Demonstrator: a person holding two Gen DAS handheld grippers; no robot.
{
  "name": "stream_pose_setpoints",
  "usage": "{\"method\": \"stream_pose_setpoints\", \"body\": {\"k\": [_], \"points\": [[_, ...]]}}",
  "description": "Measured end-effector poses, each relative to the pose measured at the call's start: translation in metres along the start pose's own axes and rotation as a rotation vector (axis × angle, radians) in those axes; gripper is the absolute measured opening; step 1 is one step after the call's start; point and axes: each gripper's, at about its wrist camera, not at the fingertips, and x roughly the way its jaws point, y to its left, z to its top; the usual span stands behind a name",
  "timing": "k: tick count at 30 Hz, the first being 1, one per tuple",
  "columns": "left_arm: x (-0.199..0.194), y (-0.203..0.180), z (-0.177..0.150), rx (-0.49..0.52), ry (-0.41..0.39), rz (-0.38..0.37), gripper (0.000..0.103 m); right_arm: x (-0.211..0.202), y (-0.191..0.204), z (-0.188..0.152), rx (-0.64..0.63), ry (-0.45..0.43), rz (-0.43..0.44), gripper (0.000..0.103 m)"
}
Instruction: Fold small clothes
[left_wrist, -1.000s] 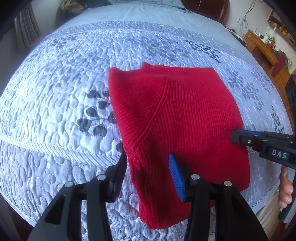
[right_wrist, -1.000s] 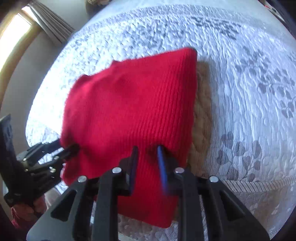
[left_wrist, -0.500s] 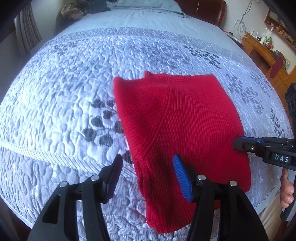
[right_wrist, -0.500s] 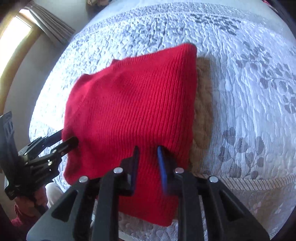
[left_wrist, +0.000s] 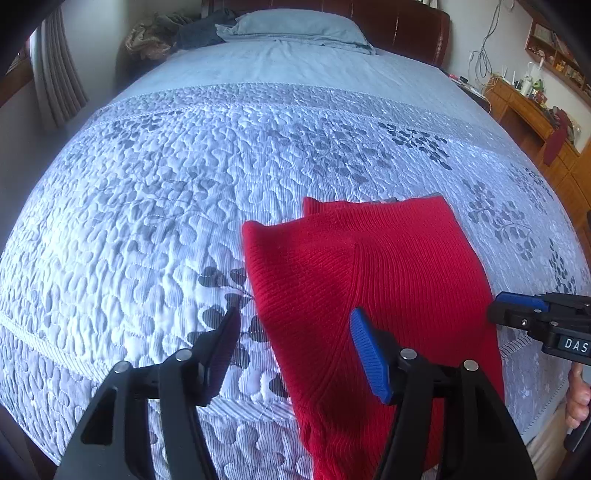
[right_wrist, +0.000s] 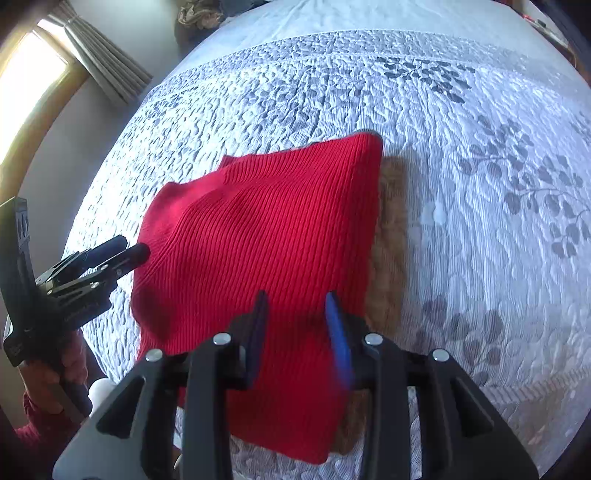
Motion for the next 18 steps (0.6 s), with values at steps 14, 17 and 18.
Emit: {"method": "stream_pose_setpoints", "body": {"k": [14, 17, 18], "points": [[0.068, 0.028, 0.0, -0.183, 0.186, -0.251, 0.09, 0.041, -0.016, 0.014, 0.03, 0.092, 0.007, 0.074], [0.071, 0.027, 0.001, -0.206, 0.195, -0.309, 0.091, 0.052, -0.021, 0.012, 0.051, 0.118, 0.044, 0.074], [0.072, 0.025, 0.001, -0.201, 0.205, -0.303, 0.091, 0.055, -0.024, 0.012, 0.066, 0.128, 0.065, 0.074]]}}
